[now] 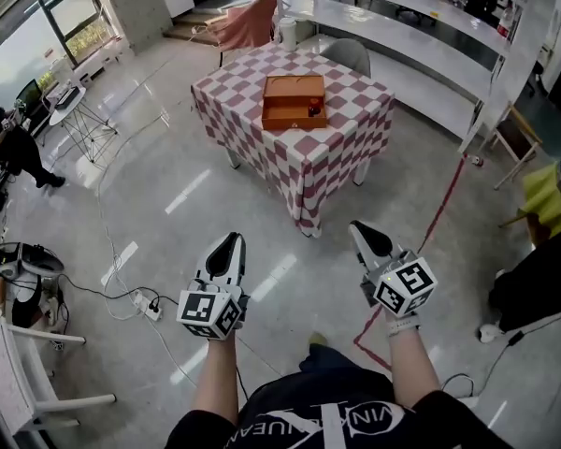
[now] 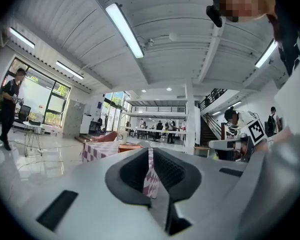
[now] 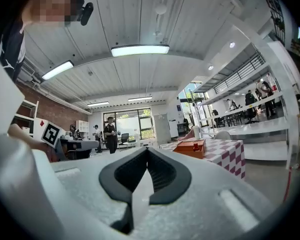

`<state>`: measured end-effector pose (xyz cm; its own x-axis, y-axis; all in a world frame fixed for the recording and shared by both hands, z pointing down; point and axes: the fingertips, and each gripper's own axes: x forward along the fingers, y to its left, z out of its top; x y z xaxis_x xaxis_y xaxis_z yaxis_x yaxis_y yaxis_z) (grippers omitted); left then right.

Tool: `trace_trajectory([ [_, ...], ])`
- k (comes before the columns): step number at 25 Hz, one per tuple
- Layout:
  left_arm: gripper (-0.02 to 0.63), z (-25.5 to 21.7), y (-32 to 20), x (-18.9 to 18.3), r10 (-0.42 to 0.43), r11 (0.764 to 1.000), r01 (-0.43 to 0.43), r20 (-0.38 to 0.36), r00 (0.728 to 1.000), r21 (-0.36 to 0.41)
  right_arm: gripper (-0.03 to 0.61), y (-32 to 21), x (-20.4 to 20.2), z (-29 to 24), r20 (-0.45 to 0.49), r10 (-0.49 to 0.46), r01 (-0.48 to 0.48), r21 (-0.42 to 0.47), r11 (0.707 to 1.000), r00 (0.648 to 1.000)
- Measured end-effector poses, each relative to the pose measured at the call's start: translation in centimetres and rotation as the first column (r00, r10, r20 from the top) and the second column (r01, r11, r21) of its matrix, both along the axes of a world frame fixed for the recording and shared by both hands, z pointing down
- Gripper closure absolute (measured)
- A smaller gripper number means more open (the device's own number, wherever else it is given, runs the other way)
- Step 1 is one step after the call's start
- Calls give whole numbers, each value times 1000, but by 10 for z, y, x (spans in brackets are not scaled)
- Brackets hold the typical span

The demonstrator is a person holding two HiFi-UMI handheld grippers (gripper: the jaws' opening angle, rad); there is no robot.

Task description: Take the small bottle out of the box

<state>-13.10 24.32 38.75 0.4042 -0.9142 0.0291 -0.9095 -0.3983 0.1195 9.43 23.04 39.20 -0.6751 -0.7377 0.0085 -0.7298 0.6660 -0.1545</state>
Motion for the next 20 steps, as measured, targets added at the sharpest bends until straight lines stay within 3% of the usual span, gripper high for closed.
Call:
trace_trajectory([
  [8, 581, 16, -15, -8, -87, 996, 86, -30, 996, -32, 572, -19, 0, 11, -4, -50, 50, -29, 998, 999],
  [14, 581, 25, -31, 7, -73, 997, 72, -25, 997, -42, 572, -31, 36, 23, 30, 18, -16, -71, 997, 999],
  [20, 581, 36, -51, 17, -52, 997, 50, -28, 998, -57, 572, -49, 36, 33, 37, 25, -21, -104, 994, 999],
])
